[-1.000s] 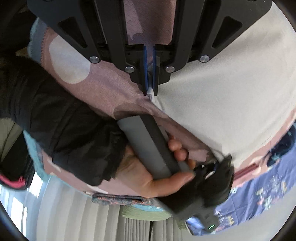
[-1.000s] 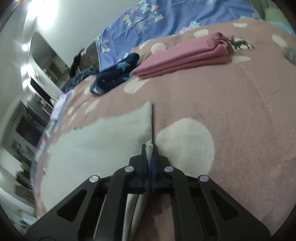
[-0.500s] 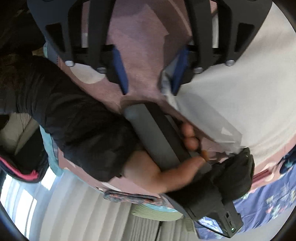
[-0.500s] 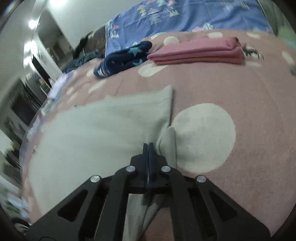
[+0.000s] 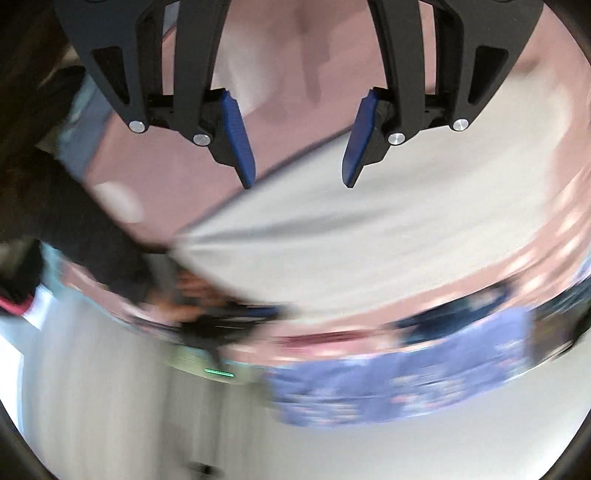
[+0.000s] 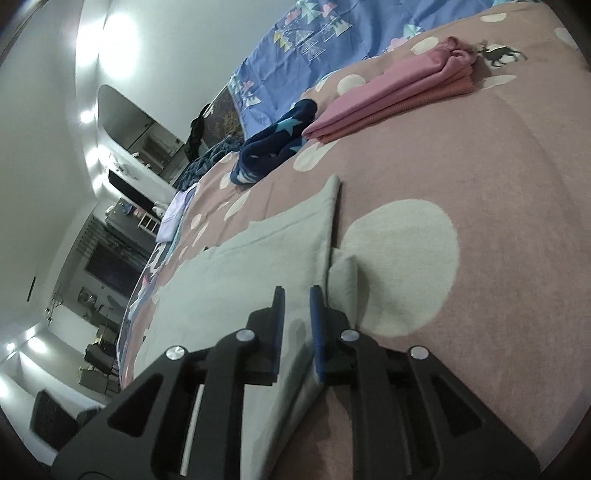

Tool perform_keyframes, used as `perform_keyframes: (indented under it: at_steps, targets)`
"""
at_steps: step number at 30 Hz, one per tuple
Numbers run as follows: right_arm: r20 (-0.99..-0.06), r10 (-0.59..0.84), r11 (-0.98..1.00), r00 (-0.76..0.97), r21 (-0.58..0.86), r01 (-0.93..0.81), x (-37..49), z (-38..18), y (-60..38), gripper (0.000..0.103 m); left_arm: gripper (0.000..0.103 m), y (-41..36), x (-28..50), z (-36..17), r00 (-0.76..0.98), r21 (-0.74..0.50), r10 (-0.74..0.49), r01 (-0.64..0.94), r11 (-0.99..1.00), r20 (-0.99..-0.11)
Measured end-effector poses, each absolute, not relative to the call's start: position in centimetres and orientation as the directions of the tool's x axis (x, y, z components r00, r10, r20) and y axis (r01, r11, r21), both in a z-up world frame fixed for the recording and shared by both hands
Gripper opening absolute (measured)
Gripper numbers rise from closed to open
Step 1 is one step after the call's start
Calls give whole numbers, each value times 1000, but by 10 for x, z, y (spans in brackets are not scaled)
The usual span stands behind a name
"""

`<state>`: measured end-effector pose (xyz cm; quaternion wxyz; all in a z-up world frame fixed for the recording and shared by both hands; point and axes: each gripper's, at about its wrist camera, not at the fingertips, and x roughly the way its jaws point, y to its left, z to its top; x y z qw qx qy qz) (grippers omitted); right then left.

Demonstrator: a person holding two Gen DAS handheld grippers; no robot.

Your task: Fold small clothes

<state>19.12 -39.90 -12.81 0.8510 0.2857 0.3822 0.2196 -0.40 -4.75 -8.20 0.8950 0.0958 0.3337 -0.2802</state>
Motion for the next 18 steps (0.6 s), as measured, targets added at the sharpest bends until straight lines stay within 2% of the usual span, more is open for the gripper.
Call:
perform_keyframes:
  at_steps: [1, 2, 3, 4, 5, 6, 8, 11, 13, 14, 15, 17, 18]
  targets:
    - [-533, 569, 756, 626, 639, -143, 183, -127, -401, 14, 49, -9, -5, -82, 658, -18, -373, 479, 877, -654]
    - [-546, 538, 779, 642, 613, -130, 175, -123, -403, 15, 44, 16, -4, -83, 675, -22, -328, 420, 907, -661]
    - [-571, 478, 819, 667, 564, -103, 166, -117, -400, 20, 34, 39, -5, -84, 685, -25, -283, 361, 932, -672]
    - [-592, 397, 868, 702, 490, -78, 148, -107, -396, 29, 27, 69, -5, -88, 684, -30, -233, 296, 955, -692]
    - [-594, 347, 897, 726, 436, -72, 131, -99, -390, 32, 17, 88, -5, -92, 674, -38, -213, 264, 964, -707]
    - [-582, 320, 915, 747, 395, -84, 113, -91, -381, 34, 14, 103, -5, -96, 666, -40, -199, 246, 968, -719]
    - [-555, 313, 934, 771, 327, -143, 72, -78, -352, 40, 14, 122, -1, -104, 654, -11, -158, 223, 975, -739]
    - [-555, 354, 934, 753, 251, -254, 22, -72, -296, 53, 15, 124, 12, -111, 640, -9, -190, 275, 961, -745]
    - [-583, 360, 932, 728, 194, -306, 5, -77, -260, 58, 28, 119, 20, -113, 635, -5, -219, 320, 947, -741]
    - [-602, 353, 932, 716, 165, -321, 0, -81, -245, 58, 38, 116, 23, -114, 643, 7, -226, 339, 941, -732]
    - [-617, 347, 933, 707, 146, -330, -2, -84, -235, 59, 39, 121, 25, -117, 648, 15, -233, 353, 936, -725]
    - [-656, 321, 934, 683, 99, -344, -4, -94, -213, 59, 38, 123, 30, -122, 644, 11, -256, 380, 925, -721]
    - [-668, 313, 934, 675, 88, -346, -7, -99, -209, 60, 21, 123, 33, -122, 639, 0, -273, 392, 920, -719]
